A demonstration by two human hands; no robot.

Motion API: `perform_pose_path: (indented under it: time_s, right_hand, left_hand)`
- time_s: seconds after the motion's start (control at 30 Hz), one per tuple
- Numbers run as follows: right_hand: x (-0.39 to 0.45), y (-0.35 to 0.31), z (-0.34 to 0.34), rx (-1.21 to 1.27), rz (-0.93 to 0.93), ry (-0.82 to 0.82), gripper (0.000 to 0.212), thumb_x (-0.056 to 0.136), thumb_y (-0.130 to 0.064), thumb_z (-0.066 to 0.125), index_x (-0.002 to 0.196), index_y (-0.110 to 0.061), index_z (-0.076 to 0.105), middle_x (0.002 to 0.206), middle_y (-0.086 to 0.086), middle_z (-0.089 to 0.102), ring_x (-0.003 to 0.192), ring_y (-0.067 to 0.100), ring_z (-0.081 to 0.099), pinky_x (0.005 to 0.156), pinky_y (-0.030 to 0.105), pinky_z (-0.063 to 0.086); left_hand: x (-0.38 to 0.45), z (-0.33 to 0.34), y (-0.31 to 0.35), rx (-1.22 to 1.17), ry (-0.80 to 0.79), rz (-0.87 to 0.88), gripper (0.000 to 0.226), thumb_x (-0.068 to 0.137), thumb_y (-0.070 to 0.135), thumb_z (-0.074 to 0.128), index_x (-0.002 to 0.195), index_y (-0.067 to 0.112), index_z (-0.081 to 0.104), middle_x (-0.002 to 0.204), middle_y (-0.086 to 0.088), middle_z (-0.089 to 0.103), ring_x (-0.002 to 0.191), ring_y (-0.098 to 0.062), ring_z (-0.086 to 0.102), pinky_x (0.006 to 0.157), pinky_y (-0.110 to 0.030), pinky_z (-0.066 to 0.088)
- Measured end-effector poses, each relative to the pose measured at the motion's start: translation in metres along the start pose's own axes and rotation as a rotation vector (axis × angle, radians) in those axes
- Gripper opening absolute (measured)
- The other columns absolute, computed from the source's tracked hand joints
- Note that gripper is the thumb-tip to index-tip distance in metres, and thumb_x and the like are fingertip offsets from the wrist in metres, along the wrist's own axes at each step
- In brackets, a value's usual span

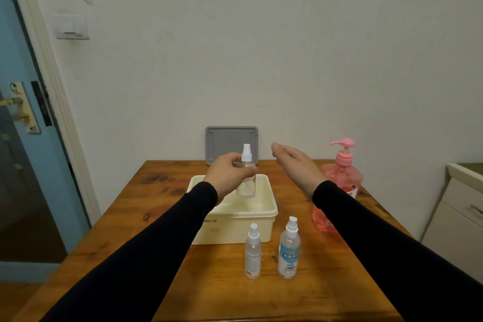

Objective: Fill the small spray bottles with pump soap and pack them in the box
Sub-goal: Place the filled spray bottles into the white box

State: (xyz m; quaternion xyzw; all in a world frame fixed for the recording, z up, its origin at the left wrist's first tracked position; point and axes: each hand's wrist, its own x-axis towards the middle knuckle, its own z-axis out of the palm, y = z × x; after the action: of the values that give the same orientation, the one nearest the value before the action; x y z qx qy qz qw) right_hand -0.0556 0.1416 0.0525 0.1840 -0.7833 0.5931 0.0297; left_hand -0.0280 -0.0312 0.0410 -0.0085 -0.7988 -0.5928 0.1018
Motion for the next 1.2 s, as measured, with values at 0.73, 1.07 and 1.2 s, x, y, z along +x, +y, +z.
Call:
perform_pose_path:
  time_s: [0.73, 1.07, 1.2]
  right_hand:
    - [0.083, 0.134, 0.009, 0.108, 0.321, -0.017, 0.067, 0.087, -0.067, 0.036, 0.139, -0.025, 0.041, 0.143, 0.0, 0.045, 0.129, 0.015, 0.043, 0.11, 0.042, 0.031]
    - [0.089, 0.149, 0.015, 0.15, 0.371, 0.006, 0.059, 0.085, -0.069, 0.039, 0.125, -0.027, 0.053, 0.117, -0.006, 0.06, 0.112, 0.013, 0.054, 0.104, 0.041, 0.039]
    - [0.089, 0.151, 0.018, 0.189, 0.381, 0.003, 0.054, 0.086, -0.067, 0.04, 0.121, -0.028, 0.055, 0.114, -0.008, 0.061, 0.11, 0.011, 0.056, 0.099, 0.035, 0.043]
  left_hand:
    - [0.115, 0.04, -0.09, 0.098, -0.341, -0.684, 0.031, 0.074, 0.011, 0.078, 0.101, 0.006, 0.063, 0.097, -0.01, 0.061, 0.07, -0.022, 0.069, 0.068, -0.036, 0.059]
    - [0.121, 0.048, -0.104, 0.026, -0.406, -0.762, 0.021, 0.08, 0.005, 0.072, 0.098, 0.004, 0.06, 0.079, -0.01, 0.064, 0.052, -0.02, 0.067, 0.061, -0.035, 0.059]
    - [0.121, 0.049, -0.104, 0.019, -0.436, -0.797, 0.017, 0.084, 0.005, 0.067, 0.098, 0.003, 0.058, 0.055, -0.006, 0.068, 0.052, -0.019, 0.067, 0.055, -0.033, 0.058]
